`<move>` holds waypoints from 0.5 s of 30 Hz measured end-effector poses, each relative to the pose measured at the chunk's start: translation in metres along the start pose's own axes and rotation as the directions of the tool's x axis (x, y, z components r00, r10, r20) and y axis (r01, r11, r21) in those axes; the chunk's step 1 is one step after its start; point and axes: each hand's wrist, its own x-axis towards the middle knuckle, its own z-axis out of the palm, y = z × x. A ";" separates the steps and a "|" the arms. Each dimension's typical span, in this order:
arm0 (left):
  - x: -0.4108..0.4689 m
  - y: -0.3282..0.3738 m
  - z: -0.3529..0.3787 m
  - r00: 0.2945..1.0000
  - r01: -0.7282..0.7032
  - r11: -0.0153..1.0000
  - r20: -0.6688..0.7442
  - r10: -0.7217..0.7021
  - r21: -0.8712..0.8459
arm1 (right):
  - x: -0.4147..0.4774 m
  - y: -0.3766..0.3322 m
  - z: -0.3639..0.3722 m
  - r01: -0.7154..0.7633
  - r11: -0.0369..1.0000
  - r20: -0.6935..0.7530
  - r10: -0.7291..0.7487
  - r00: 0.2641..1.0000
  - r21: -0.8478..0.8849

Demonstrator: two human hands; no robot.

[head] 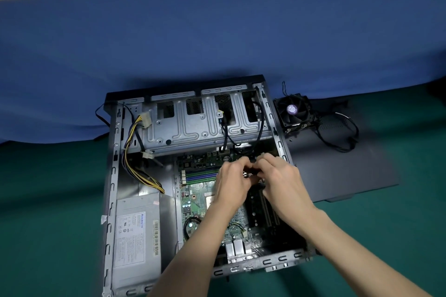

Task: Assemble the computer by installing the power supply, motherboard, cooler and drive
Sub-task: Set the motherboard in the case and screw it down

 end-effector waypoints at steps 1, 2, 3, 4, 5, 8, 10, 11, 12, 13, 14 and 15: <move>-0.001 0.001 0.000 1.000 0.009 1.000 -0.022 -0.009 0.024 | 0.001 0.000 -0.003 0.036 0.999 0.019 -0.036 0.999 0.011; -0.001 0.002 0.000 0.999 0.011 1.000 -0.037 -0.010 0.025 | 0.003 0.002 -0.003 0.055 0.998 0.022 -0.055 0.998 0.015; -0.002 0.003 0.001 0.999 0.008 1.000 -0.047 -0.008 0.011 | 0.004 0.003 -0.004 0.048 0.998 0.003 -0.049 0.999 0.030; -0.002 0.002 0.001 0.998 0.008 1.000 -0.056 -0.008 -0.004 | 0.004 0.004 -0.004 0.022 0.999 -0.033 -0.020 0.999 0.049; -0.002 0.002 0.001 0.998 0.012 1.000 -0.062 -0.013 -0.020 | 0.004 0.003 -0.004 -0.013 0.998 -0.065 0.016 0.998 0.058; -0.001 -0.003 0.000 0.999 0.020 0.996 -0.029 -0.023 -0.091 | 0.005 0.002 -0.004 -0.029 0.995 -0.066 0.035 0.997 0.091; -0.002 -0.005 -0.001 0.999 0.000 0.987 0.045 0.007 -0.164 | 0.006 0.002 -0.004 0.044 0.987 -0.028 -0.040 0.999 0.156; -0.004 -0.005 -0.002 0.998 -0.017 0.980 0.062 0.030 -0.198 | 0.007 0.003 -0.005 0.086 0.981 -0.022 -0.083 0.996 0.175; -0.004 -0.006 -0.004 0.997 -0.030 0.975 0.061 0.044 -0.221 | 0.009 0.005 -0.006 0.120 0.975 -0.025 -0.118 0.993 0.188; -0.004 -0.007 -0.005 0.997 -0.033 0.974 0.054 0.046 -0.224 | 0.011 0.007 -0.006 0.134 0.971 -0.027 -0.132 0.991 0.198; -0.003 -0.009 -0.004 0.998 -0.031 0.977 0.052 0.043 -0.212 | 0.011 0.008 -0.005 0.131 0.970 -0.032 -0.127 0.991 0.206; -0.002 -0.010 -0.003 0.998 -0.026 0.981 0.055 0.037 -0.190 | 0.011 0.008 -0.005 0.120 0.971 -0.047 -0.112 0.993 0.209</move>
